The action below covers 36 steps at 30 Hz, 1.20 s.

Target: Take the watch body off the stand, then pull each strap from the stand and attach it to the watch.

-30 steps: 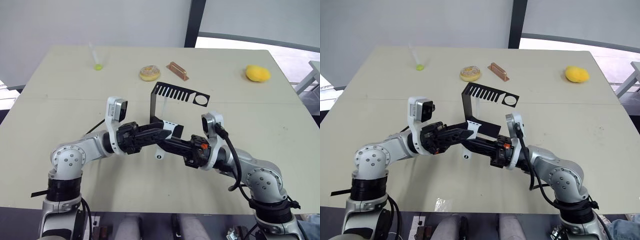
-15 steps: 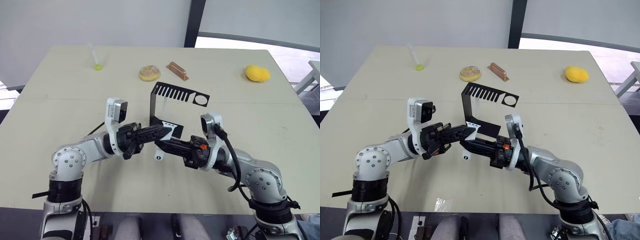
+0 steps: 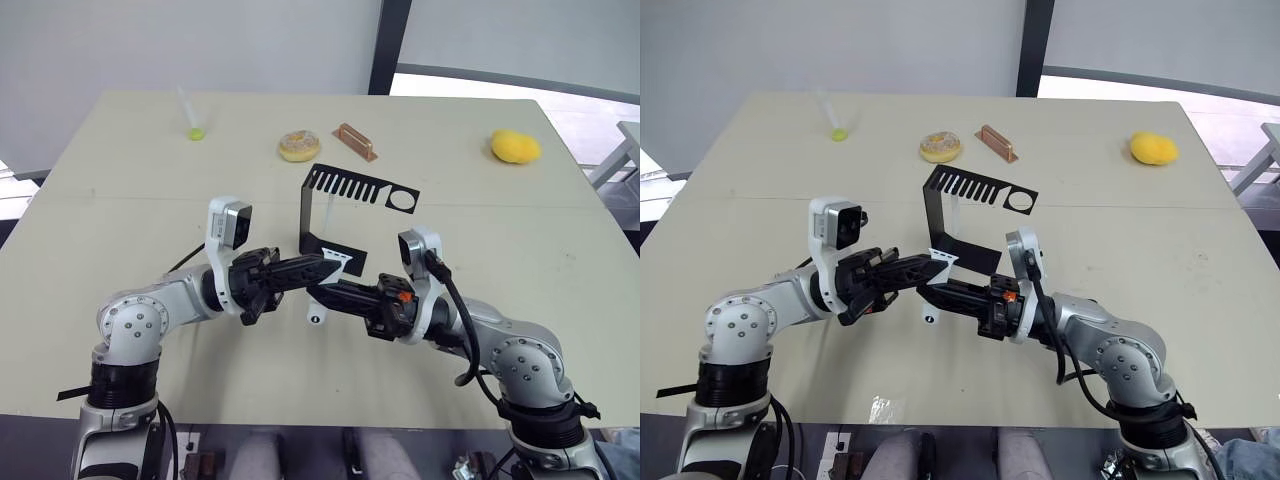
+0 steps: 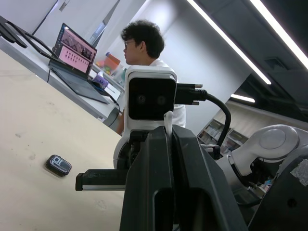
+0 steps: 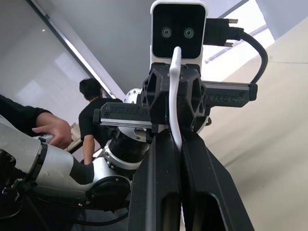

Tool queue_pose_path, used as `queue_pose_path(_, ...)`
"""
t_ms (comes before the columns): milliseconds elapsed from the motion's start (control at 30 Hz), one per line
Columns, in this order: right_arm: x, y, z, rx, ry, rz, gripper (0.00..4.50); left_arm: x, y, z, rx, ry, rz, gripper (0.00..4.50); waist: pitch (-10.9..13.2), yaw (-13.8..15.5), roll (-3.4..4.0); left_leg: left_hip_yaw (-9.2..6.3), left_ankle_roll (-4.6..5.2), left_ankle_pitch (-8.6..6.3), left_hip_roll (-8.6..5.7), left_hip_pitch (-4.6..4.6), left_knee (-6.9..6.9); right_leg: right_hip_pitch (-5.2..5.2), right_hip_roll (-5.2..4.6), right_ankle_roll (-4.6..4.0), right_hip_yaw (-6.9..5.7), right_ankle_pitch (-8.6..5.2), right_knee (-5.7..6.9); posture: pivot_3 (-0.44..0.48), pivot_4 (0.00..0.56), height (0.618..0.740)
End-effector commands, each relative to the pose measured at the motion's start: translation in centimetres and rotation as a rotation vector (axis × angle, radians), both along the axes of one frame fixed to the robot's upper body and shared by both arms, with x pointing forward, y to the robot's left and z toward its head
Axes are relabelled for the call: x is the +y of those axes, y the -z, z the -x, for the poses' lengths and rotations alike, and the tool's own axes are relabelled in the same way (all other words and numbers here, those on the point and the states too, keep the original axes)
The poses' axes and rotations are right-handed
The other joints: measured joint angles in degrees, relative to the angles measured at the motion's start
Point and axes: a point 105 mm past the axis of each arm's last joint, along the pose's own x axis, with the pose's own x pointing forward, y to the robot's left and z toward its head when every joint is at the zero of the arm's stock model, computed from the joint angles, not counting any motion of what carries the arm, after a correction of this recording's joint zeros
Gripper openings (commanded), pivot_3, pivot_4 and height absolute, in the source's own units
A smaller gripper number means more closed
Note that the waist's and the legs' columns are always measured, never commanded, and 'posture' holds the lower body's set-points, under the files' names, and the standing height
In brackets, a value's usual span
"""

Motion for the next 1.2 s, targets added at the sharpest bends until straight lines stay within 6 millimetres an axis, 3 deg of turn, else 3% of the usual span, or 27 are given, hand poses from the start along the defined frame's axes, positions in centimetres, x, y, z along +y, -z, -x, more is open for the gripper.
queue_pose_path(33,-0.2,-1.1,0.2,-0.056,0.026,-0.021,0.3,-0.4,0.0,0.8,-0.03,0.038,-0.008,0.02,0.0,0.0,0.0,0.0,0.0,0.0,0.0,0.0,0.0,0.0,0.0,0.0,0.0,0.0,0.0,0.0,0.15,0.74)
queue_pose_path(100,-0.6,-1.0,0.1,-0.071,0.043,0.002,0.95,-0.4,-0.3,0.6,-0.05,0.016,-0.001,0.0,0.0,0.0,0.0,0.0,0.0,0.0,0.0,0.0,-0.01,0.0,0.0,0.0,0.0,0.0,0.0,0.0,0.15,0.74)
queue_pose_path(200,-1.3,-0.8,0.4,-0.108,0.064,0.052,2.41,0.0,-0.8,0.2,-0.091,-0.032,0.006,0.0,0.0,0.1,0.0,0.0,0.0,0.0,-0.01,-0.02,-0.01,0.0,-0.01,0.0,0.0,0.0,-0.03,0.0,0.15,0.74)
queue_pose_path(267,-2.8,-0.2,0.6,-0.129,0.103,0.119,3.46,0.8,-1.2,-0.2,-0.162,-0.1,-0.007,0.0,0.0,0.3,0.0,0.0,0.0,0.0,-0.01,-0.03,-0.02,0.01,-0.01,0.0,0.0,0.0,-0.07,0.0,0.15,0.74)
queue_pose_path(333,-5.5,0.6,0.3,-0.205,0.235,0.23,4.48,2.4,-1.6,-0.6,-0.285,-0.207,-0.054,0.0,0.0,0.5,-0.01,0.0,0.0,0.0,-0.01,-0.05,-0.07,0.0,0.0,0.0,0.0,0.0,-0.15,0.0,0.15,0.74)
queue_pose_path(467,-9.5,1.0,-0.1,-0.357,0.467,0.356,4.48,5.0,-0.8,-1.1,-0.465,-0.347,-0.189,0.0,0.0,0.5,-0.01,0.11,-0.02,0.01,0.0,-0.04,-0.22,0.05,0.04,0.0,0.07,0.0,-0.45,0.0,0.15,0.74)
queue_pose_path(567,-13.6,1.3,0.0,-0.45,0.693,0.425,4.48,7.5,0.8,-1.4,-0.625,-0.437,-0.362,0.0,0.0,0.6,-0.01,0.16,-0.02,0.01,0.01,0.0,-0.26,0.07,0.07,0.0,0.1,0.0,-0.5,0.0,0.15,0.74)
queue_pose_path(700,-19.6,3.2,2.1,-0.484,0.937,0.596,4.48,11.5,2.5,-1.9,-0.69,-0.562,-0.509,0.0,0.0,0.8,-0.02,0.18,-0.01,-0.01,0.01,0.01,-0.29,0.12,0.05,0.0,0.1,0.0,-0.55,0.0,0.15,0.74)
queue_pose_path(900,-24.9,4.7,5.2,-0.47,1.22,0.687,4.48,15.0,3.2,-2.3,-0.662,-0.72,-0.561,0.0,0.0,0.4,0.0,0.2,0.25,-0.16,0.01,0.13,-0.35,0.19,-0.08,-0.01,0.11,0.03,-0.49,0.0,0.15,0.74)
queue_pose_path(967,-27.2,6.4,7.3,-0.396,1.313,0.735,4.48,15.6,3.5,-2.3,-0.656,-0.745,-0.576,0.0,0.0,0.4,0.0,0.19,0.24,-0.17,0.03,0.15,-0.44,0.16,-0.07,-0.05,0.1,0.01,-0.49,0.0,0.15,0.74)
queue_pose_path(1067,-28.4,8.0,9.0,-0.342,1.362,0.775,4.48,15.7,3.6,-2.2,-0.637,-0.735,-0.563,0.0,0.0,0.5,0.01,0.18,0.21,-0.17,0.02,0.16,-0.65,0.11,-0.09,-0.1,0.07,-0.02,-0.54,0.0,0.15,0.74)
queue_pose_path(1200,-28.4,8.1,8.8,-0.323,1.411,0.71,4.48,14.8,3.5,-2.1,-0.629,-0.684,-0.531,0.0,0.0,0.0,0.01,0.24,0.18,-0.11,-0.03,0.21,-0.67,0.14,-0.18,-0.1,0.11,0.0,-0.49,0.0,0.15,0.74)
